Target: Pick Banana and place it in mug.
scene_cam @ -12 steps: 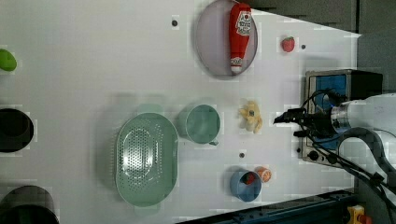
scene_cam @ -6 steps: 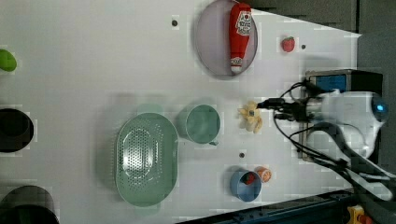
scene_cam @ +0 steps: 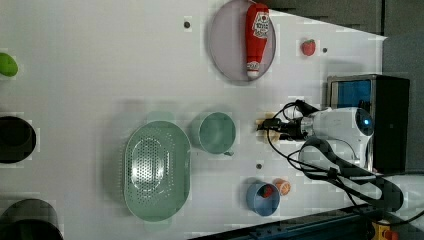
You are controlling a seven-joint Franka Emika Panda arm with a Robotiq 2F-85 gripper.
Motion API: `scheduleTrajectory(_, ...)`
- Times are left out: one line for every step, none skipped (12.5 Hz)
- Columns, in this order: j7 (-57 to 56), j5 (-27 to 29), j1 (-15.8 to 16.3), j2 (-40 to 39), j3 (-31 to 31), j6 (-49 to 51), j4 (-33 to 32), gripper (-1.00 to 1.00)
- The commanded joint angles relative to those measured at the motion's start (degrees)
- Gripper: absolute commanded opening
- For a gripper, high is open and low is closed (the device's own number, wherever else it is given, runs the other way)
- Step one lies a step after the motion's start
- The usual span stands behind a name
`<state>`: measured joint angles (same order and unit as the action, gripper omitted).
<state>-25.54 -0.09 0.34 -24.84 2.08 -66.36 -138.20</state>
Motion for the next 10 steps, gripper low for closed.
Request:
scheduleTrajectory(-2.48,-0.23,-0.28,2.41,-0.65,-0.82,0.00,0.13)
scheduleTrajectory(-2.47,-0.23,-0.27,2.42,-0.68,-1.07,-0.11,-0.09)
scheduleTrajectory(-2.47,-0.23,-0.28,2.47,-0.71,-1.19,-0.06,-0.30)
scheduleTrajectory(-2.48,-0.22,-0.32,3.56,-0.70,-1.14,0.01,-0.37)
scheduleTrajectory(-2.47,-0.22,-0.35,4.98,-0.70,-1.00,-0.01,-0.37)
scheduleTrajectory(-2.46,-0.22,-0.37,6.96,-0.69,-0.64,0.02,-0.37)
scheduleTrajectory(-2.47,-0.22,-0.38,9.80,-0.68,1.08,0.23,-0.37)
scheduleTrajectory(-2.47,-0.22,-0.38,12.77,-0.69,4.33,0.79,-0.37)
scheduleTrajectory(-2.46,-0.23,-0.37,17.02,-0.70,11.17,2.35,-0.37)
scheduleTrajectory(-2.45,-0.23,-0.34,20.21,-0.73,17.71,4.09,-0.37)
